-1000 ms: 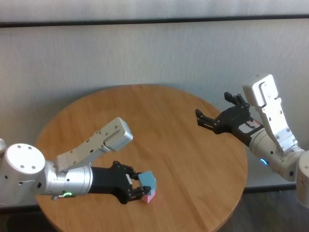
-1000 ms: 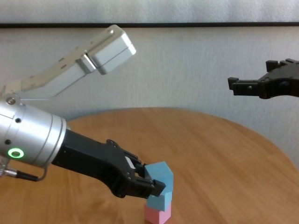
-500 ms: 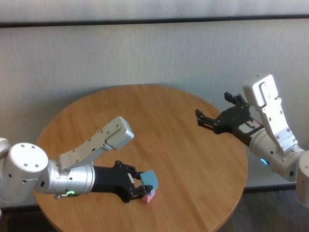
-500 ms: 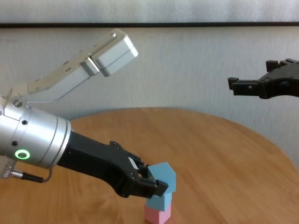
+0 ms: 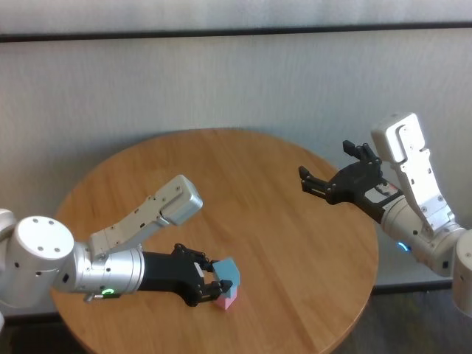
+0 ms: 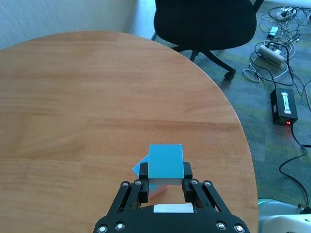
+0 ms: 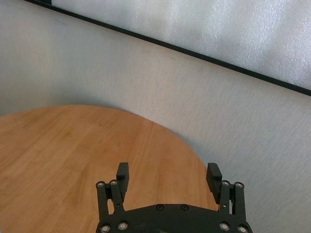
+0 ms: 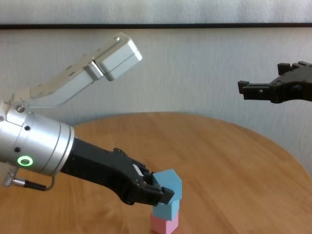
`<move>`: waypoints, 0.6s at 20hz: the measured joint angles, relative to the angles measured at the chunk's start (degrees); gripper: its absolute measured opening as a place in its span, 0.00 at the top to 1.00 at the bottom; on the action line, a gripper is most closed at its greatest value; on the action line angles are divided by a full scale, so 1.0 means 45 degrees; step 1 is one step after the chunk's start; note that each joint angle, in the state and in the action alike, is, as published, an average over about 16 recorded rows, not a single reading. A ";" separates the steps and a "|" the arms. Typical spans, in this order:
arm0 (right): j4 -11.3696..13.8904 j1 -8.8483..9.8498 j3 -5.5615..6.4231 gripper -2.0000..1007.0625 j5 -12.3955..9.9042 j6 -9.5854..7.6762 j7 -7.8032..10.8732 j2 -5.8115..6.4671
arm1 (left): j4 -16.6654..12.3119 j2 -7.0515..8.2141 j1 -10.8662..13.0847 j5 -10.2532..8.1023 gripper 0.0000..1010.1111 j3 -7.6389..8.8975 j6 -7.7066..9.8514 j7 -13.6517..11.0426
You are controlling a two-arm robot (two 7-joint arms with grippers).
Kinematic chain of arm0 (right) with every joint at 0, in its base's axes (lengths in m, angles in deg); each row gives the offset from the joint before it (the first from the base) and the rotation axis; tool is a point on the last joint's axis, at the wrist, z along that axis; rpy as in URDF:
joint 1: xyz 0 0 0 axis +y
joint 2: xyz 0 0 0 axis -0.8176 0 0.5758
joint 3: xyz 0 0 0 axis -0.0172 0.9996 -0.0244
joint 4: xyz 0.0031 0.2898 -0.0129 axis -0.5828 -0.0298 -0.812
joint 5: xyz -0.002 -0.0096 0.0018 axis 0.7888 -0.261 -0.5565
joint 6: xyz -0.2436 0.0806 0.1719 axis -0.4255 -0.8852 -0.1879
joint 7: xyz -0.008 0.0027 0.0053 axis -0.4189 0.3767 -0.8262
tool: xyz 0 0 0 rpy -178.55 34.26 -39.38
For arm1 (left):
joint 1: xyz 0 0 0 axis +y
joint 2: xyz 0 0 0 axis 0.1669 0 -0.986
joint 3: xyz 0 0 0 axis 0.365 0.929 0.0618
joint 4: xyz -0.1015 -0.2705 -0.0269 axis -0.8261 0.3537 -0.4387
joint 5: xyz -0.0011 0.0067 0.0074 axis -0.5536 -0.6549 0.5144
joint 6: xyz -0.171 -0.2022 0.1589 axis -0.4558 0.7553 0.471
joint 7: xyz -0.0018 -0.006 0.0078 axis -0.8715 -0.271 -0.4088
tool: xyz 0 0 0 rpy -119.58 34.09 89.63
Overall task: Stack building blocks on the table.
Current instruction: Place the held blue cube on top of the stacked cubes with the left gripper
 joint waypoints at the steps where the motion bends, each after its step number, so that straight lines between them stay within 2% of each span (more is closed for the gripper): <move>1: 0.0000 0.0000 0.0000 0.00 0.0000 0.0000 0.0000 0.0000 | 0.0044 -0.0014 -0.0027 -0.0015 0.61 -0.0015 -0.0002 -0.0002; 12: 0.0000 0.0000 0.0000 0.00 0.0000 0.0000 0.0000 0.0000 | 0.0398 -0.0128 -0.0271 -0.0121 0.61 -0.0167 0.0039 -0.0006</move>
